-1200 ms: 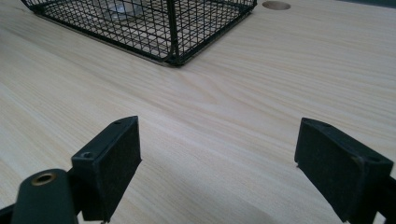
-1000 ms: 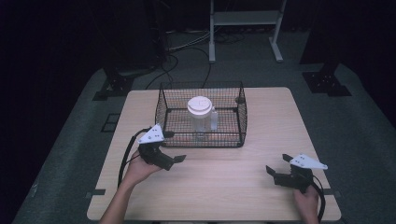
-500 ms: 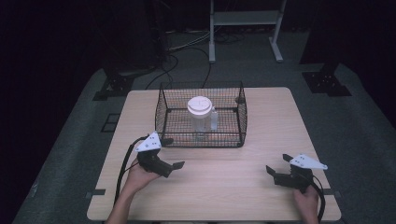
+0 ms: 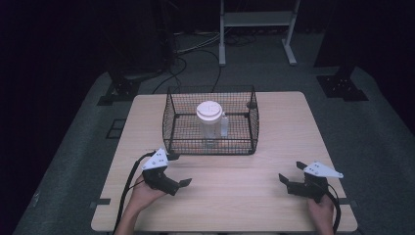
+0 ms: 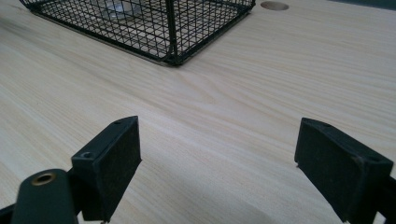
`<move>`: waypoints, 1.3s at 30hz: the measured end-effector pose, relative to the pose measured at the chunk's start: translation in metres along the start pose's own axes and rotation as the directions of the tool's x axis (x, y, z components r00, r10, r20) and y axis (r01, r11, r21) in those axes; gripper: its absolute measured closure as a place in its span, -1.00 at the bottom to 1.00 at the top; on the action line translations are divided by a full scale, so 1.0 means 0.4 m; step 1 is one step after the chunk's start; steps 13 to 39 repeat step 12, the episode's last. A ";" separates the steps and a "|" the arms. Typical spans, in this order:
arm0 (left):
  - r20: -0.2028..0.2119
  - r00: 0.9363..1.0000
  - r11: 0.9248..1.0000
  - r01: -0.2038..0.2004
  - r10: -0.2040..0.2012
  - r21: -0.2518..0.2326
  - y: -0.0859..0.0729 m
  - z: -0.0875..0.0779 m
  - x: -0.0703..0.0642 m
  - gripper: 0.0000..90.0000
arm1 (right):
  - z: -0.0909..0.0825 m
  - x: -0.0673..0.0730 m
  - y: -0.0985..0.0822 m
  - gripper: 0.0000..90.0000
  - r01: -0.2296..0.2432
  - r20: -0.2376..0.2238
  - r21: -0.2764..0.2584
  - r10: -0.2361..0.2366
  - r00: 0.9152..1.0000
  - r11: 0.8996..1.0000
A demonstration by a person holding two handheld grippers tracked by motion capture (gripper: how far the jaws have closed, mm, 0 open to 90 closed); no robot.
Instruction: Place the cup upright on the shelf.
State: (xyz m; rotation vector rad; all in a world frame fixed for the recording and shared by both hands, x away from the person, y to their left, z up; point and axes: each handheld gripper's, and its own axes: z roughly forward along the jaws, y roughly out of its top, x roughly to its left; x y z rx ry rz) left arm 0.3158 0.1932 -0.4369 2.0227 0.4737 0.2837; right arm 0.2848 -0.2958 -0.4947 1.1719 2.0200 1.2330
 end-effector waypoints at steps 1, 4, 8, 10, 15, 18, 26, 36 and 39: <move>-0.002 1.000 1.000 -0.002 0.002 0.004 -0.004 0.000 -0.004 -0.99 | 0.000 0.000 0.000 -0.70 -0.001 0.000 0.000 0.001 1.000 1.000; -0.003 1.000 1.000 -0.008 0.008 0.017 -0.018 0.001 -0.013 -0.99 | 0.000 0.000 0.000 -0.70 0.001 0.000 0.000 -0.001 1.000 1.000; -0.001 1.000 1.000 -0.007 0.007 0.021 -0.039 0.000 -0.023 -0.99 | 0.000 0.000 0.000 -0.70 0.002 -0.001 -0.001 -0.002 1.000 1.000; 0.009 1.000 1.000 -0.004 0.004 0.026 -0.049 -0.001 -0.025 -0.99 | 0.000 0.000 0.000 -0.70 0.004 -0.001 -0.001 -0.004 1.000 1.000; 0.014 1.000 1.000 0.007 -0.007 0.025 -0.061 -0.002 -0.026 -0.99 | -0.001 0.000 0.000 -0.70 0.003 -0.002 -0.002 -0.003 1.000 1.000; 0.014 1.000 1.000 0.007 -0.007 0.025 -0.061 -0.002 -0.026 -0.99 | -0.001 0.000 0.000 -0.70 0.003 -0.002 -0.002 -0.003 1.000 1.000; 0.014 1.000 1.000 0.007 -0.007 0.025 -0.061 -0.002 -0.026 -0.99 | -0.001 0.000 0.000 -0.70 0.003 -0.002 -0.002 -0.003 1.000 1.000; 0.014 1.000 1.000 0.007 -0.007 0.025 -0.061 -0.002 -0.026 -0.99 | -0.001 0.000 0.000 -0.70 0.003 -0.002 -0.002 -0.003 1.000 1.000; 0.014 1.000 1.000 0.007 -0.007 0.025 -0.061 -0.002 -0.026 -0.99 | -0.001 0.000 0.000 -0.70 0.003 -0.002 -0.002 -0.003 1.000 1.000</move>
